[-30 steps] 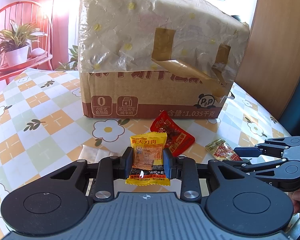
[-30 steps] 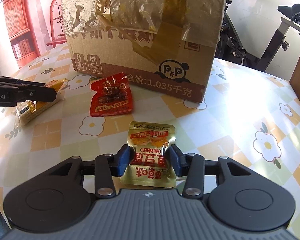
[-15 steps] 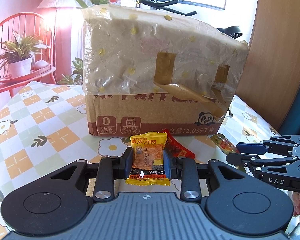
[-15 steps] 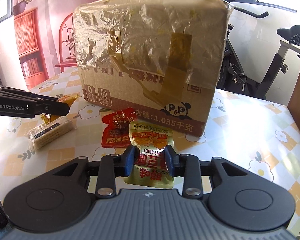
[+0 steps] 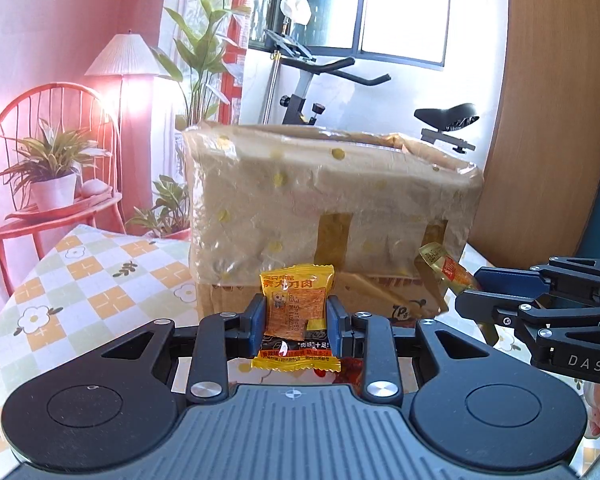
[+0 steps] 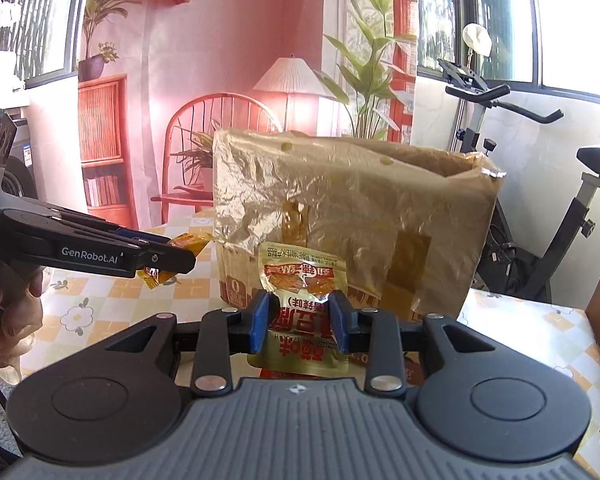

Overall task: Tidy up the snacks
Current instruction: 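Lift both held packets up and carry them over the box, then open both tools to drop the packets into the box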

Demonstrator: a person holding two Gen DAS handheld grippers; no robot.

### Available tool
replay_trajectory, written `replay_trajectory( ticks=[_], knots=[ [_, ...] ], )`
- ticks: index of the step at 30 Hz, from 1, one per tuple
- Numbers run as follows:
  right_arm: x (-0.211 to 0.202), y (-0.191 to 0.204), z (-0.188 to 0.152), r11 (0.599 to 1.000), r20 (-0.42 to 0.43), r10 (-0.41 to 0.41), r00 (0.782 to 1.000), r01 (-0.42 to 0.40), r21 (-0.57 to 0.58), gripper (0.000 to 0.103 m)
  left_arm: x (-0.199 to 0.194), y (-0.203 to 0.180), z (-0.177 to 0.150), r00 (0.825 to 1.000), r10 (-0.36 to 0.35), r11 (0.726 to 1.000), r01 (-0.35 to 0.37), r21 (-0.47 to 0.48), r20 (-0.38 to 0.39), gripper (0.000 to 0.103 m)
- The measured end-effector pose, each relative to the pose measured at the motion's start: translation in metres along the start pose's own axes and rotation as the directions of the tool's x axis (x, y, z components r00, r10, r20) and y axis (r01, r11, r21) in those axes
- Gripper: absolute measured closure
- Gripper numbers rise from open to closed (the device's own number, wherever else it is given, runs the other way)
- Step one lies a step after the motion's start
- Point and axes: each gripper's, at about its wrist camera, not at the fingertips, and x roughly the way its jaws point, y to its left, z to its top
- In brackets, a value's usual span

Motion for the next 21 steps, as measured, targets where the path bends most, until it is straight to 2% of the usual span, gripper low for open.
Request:
replay_trajectory(
  ticks=[6,11,16,21],
  knots=[
    [-0.003,-0.009,0.042,1.0,0.107,-0.01,0.994,0.012,-0.02,0.069,-0.002,-0.003,0.047,0.994,-0.011,0.999,0.007,0.035,0.11,0.07],
    [0.02,-0.029,0.083,0.998,0.162,-0.038,0.986,0.044,-0.036,0.068,0.02,-0.007,0.096,0.985,-0.026,0.999,0.019,0.046,0.173,0.07],
    [0.077,-0.058,0.115,0.998,0.122,-0.054,0.991,0.057,-0.025,0.068,0.067,-0.011,0.137,0.988,-0.024,0.997,0.013,0.078,0.15,0.07],
    [0.132,-0.085,0.123,0.993,-0.016,-0.088,0.996,0.089,0.071,0.066,0.122,-0.005,0.15,0.998,0.027,0.999,-0.028,0.035,0.053,0.069]
  ],
)
